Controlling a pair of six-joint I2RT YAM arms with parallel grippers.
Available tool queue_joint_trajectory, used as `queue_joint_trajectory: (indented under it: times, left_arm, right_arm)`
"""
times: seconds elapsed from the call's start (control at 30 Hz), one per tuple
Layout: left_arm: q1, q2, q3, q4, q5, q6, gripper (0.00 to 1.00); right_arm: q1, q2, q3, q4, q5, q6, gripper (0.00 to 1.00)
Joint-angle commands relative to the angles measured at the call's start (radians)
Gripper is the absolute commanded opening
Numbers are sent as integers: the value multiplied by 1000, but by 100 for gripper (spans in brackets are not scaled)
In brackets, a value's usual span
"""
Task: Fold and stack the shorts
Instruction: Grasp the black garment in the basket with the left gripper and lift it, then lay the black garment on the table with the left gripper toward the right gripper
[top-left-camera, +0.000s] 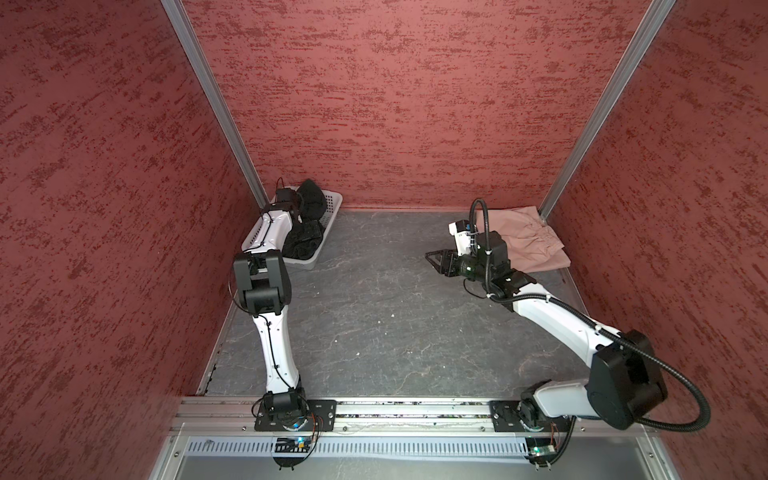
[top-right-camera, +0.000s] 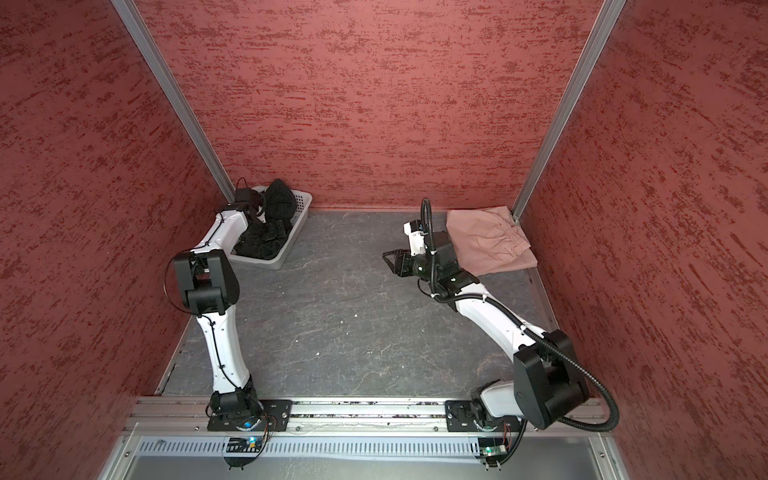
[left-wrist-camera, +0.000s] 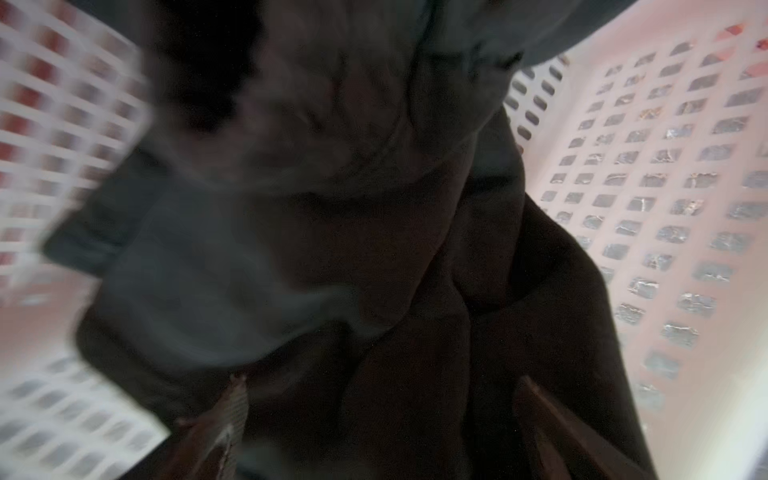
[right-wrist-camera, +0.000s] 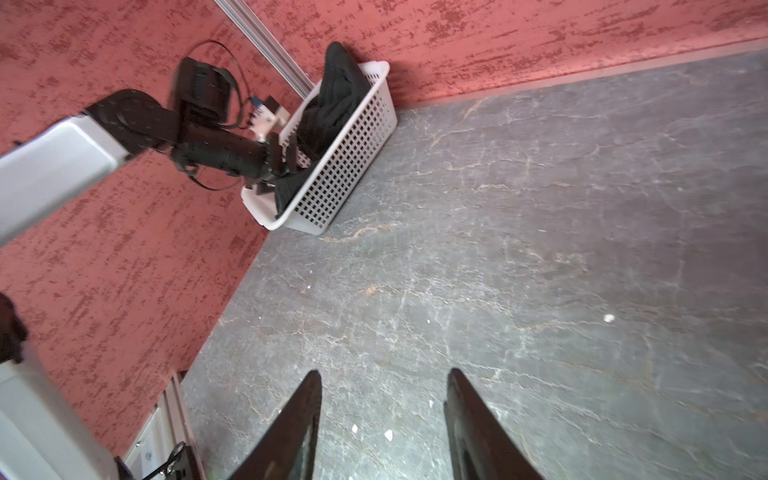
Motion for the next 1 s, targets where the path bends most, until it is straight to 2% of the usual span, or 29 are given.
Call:
queue_joint_trajectory:
  times: [0.0, 0.07, 0.1, 0.13, 0.17, 0.2, 0.23, 0.27, 0.37, 0.53, 0.8, 0.97]
  left_arm:
    - [27, 57, 69, 14, 69, -22, 99]
    - [32, 88, 97, 10, 72, -16, 99]
    - [36, 101, 108, 13, 83, -18, 92]
    - [40, 107, 114, 14, 98, -24, 81]
    - [43, 118, 124, 15, 116, -28, 62]
    - [46, 124, 138, 13, 130, -33, 37]
    - [47, 128, 152, 9, 139, -35, 16]
    - [48, 131, 173, 2, 145, -30, 0]
    - [49, 123, 261, -30, 138, -8, 0]
    - [54, 11, 344, 6, 193, 11, 0]
    - [54, -156, 464, 10, 373, -37, 0]
    - [-7, -266, 530, -29, 501, -59, 0]
  right_arm:
    - [13, 7, -12, 79, -21, 39, 50]
    - [19, 3, -12, 76, -11, 41, 50]
    - [22, -4, -15, 75, 0, 42, 50]
    - [25, -9, -18, 74, 10, 43, 50]
    - [26, -15, -26, 79, 17, 46, 50]
    - [27, -18, -32, 82, 23, 50, 50]
    - [27, -19, -35, 82, 26, 53, 50]
    - [27, -20, -38, 82, 25, 54, 50]
    - [29, -20, -50, 97, 22, 55, 51]
    - [32, 8, -29, 89, -14, 37, 53]
    - [43, 10, -63, 137, -9, 43, 53]
    - [43, 6, -75, 147, 57, 35, 53]
